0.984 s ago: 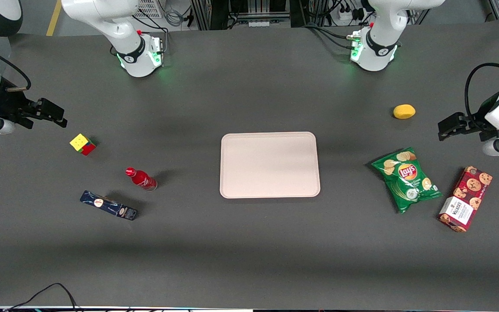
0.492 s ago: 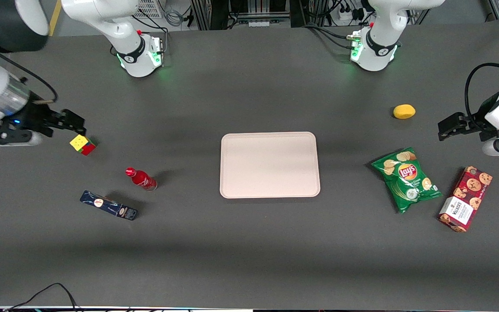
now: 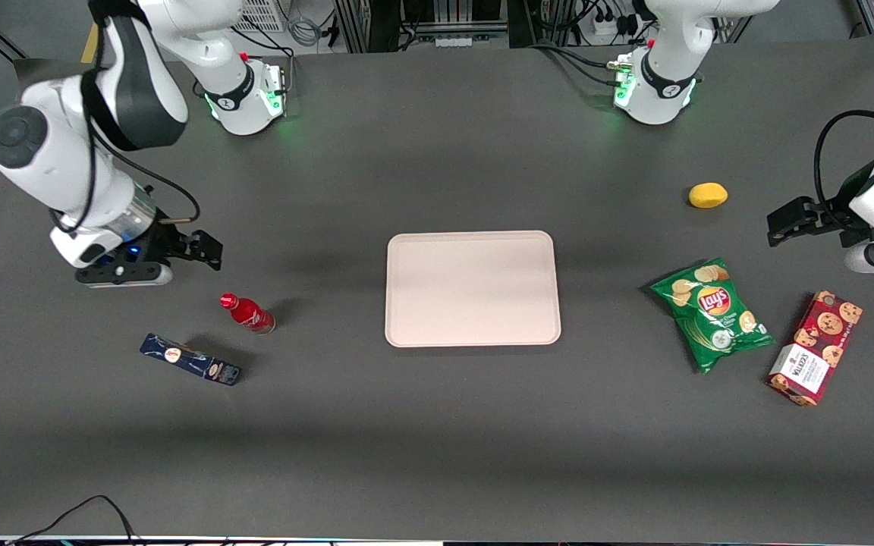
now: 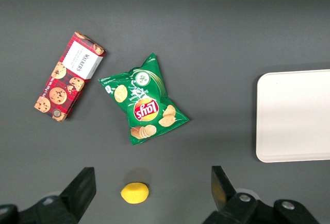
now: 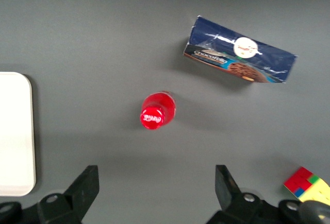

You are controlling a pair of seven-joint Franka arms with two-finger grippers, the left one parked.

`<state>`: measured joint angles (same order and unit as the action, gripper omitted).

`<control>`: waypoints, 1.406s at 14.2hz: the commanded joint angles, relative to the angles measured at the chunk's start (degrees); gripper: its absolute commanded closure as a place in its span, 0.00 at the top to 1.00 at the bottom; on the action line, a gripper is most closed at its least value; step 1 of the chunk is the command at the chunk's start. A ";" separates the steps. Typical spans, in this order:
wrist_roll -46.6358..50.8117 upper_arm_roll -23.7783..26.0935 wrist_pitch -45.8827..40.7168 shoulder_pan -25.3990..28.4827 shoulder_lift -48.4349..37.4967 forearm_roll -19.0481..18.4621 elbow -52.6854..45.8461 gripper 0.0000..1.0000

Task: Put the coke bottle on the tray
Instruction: 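Move the open right gripper down toward the red Coca-Cola bottle, then lower the right gripper around the bottle's cap end and close it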

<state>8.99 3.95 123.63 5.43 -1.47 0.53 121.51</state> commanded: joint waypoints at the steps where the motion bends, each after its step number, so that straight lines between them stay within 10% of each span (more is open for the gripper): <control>1: 1.20 0.36 7.39 -0.07 4.97 0.61 1.01 1.00; 14: 1.12 0.71 15.32 0.99 12.98 0.00 0.75 0.98; 20: 0.94 0.71 15.32 0.90 13.07 -1.23 0.75 0.52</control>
<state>9.15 4.75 139.15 6.05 11.18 0.14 122.88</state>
